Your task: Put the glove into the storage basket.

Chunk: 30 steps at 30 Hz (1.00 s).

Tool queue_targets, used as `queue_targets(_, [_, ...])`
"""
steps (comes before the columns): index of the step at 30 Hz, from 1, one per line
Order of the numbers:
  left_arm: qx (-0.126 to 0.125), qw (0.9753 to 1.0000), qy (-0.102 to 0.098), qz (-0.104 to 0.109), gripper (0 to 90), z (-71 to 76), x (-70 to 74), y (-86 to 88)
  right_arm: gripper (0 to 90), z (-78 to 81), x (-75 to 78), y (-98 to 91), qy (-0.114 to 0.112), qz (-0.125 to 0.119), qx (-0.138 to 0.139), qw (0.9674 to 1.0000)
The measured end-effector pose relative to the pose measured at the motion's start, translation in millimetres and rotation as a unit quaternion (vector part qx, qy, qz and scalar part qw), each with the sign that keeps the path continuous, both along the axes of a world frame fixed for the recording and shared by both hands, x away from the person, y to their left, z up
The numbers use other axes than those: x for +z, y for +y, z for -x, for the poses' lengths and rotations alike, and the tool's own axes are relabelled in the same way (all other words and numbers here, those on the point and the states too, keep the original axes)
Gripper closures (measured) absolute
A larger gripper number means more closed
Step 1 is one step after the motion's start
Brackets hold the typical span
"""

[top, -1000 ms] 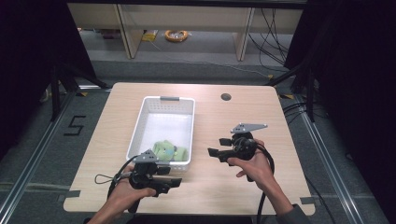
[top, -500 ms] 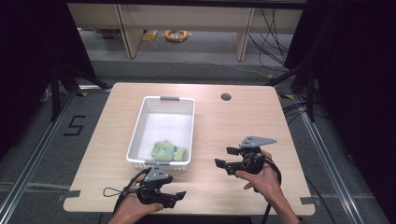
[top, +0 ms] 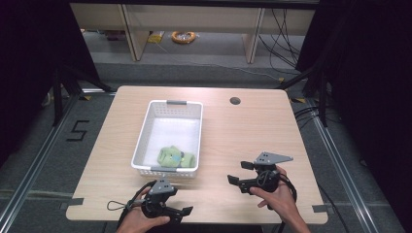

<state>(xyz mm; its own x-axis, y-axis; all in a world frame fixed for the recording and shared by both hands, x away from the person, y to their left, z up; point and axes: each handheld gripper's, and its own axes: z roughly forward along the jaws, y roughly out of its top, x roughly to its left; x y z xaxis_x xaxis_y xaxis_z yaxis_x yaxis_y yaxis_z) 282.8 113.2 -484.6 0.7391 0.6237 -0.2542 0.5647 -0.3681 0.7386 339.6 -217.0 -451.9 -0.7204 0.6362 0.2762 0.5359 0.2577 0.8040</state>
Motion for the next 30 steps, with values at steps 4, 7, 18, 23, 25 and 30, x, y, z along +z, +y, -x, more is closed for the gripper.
queue_targets(4, [0.003,1.0,0.005,-0.001,16.3,2.9,-2.0,-0.7,21.0,6.8,-3.5,-1.9,0.006,0.01,0.002,0.9999])
queue_targets(7, [0.003,1.0,0.0,-0.007,16.3,5.0,-3.0,-1.2,20.5,9.8,-8.4,-2.1,0.003,0.005,0.01,0.9999])
queue_targets(18, [-0.001,0.9999,-0.005,-0.012,16.3,9.5,-5.3,-0.6,19.1,23.6,-16.7,-7.8,0.008,0.012,0.011,0.9998])
queue_targets(23, [-0.002,0.9999,-0.001,-0.011,16.3,12.3,-6.6,-1.2,18.5,29.4,-21.9,-9.3,0.001,0.014,0.015,0.9998])
queue_targets(25, [-0.011,0.9997,-0.005,-0.02,16.3,12.7,-6.7,-0.1,18.3,33.2,-23.1,-10.2,0.009,0.02,0.015,0.9997])
queue_targets(30, [-0.004,0.9999,0.001,-0.016,16.3,18.0,-8.6,-1.4,17.5,40.8,-27.0,-12.7,0.001,0.032,0.018,0.9993])
